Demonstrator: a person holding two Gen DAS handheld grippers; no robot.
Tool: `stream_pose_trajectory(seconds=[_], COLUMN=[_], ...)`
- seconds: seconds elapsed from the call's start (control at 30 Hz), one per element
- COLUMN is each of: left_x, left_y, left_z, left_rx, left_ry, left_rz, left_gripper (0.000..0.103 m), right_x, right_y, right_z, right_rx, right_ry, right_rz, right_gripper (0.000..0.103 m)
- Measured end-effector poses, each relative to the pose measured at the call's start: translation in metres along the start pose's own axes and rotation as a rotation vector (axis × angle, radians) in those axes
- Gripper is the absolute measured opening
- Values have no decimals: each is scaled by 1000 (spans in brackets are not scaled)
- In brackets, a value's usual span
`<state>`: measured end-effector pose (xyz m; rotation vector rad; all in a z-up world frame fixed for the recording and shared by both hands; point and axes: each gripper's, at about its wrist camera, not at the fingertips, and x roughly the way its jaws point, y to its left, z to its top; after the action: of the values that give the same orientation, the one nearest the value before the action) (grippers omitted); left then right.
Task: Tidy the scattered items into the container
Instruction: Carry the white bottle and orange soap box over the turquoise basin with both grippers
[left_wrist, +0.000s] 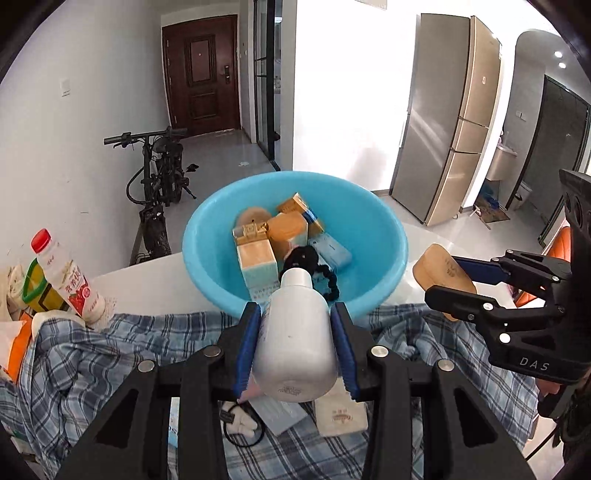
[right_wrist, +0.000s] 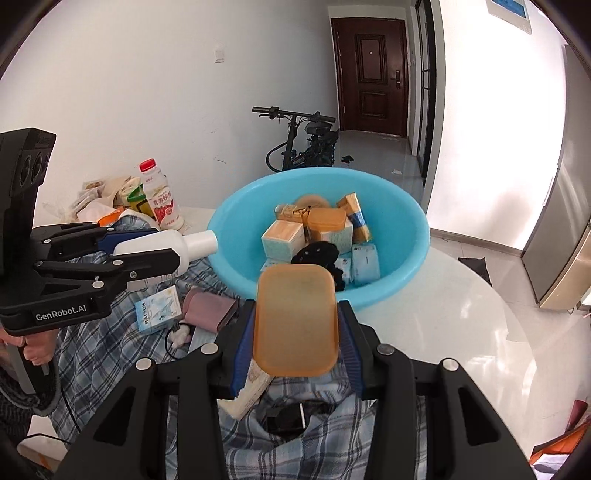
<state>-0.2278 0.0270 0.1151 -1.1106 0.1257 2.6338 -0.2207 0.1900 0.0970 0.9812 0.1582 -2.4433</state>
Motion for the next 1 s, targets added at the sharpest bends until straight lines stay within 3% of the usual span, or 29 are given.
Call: stream_pose_trajectory(seconds=[0.17, 0.3, 0.47, 0.6, 0.73, 1.0], left_x=[31, 60, 99, 137, 176, 224], left_y=[11, 21, 35, 49, 59, 59], left_z=[39, 68, 100, 120, 132, 137], left_rx=[-29, -31, -54, -104, -129, -118], left_ry=[-6, -6, 23, 87, 159, 200], left_rz=[14, 71, 60, -18, -41, -33], left_gripper=[42, 42, 42, 42, 42, 42], right_x=[27, 56, 91, 118, 138, 157], right_y=[-15, -34, -60, -74, -78, -80], right_z=[36, 57, 74, 79, 79, 79], right_rx=[13, 58, 117, 153, 161, 145], right_ry=[15, 56, 113, 161, 203, 238], right_rz=[-13, -6, -9, 1, -3, -10], right_gripper=[41, 41, 41, 41, 41, 41])
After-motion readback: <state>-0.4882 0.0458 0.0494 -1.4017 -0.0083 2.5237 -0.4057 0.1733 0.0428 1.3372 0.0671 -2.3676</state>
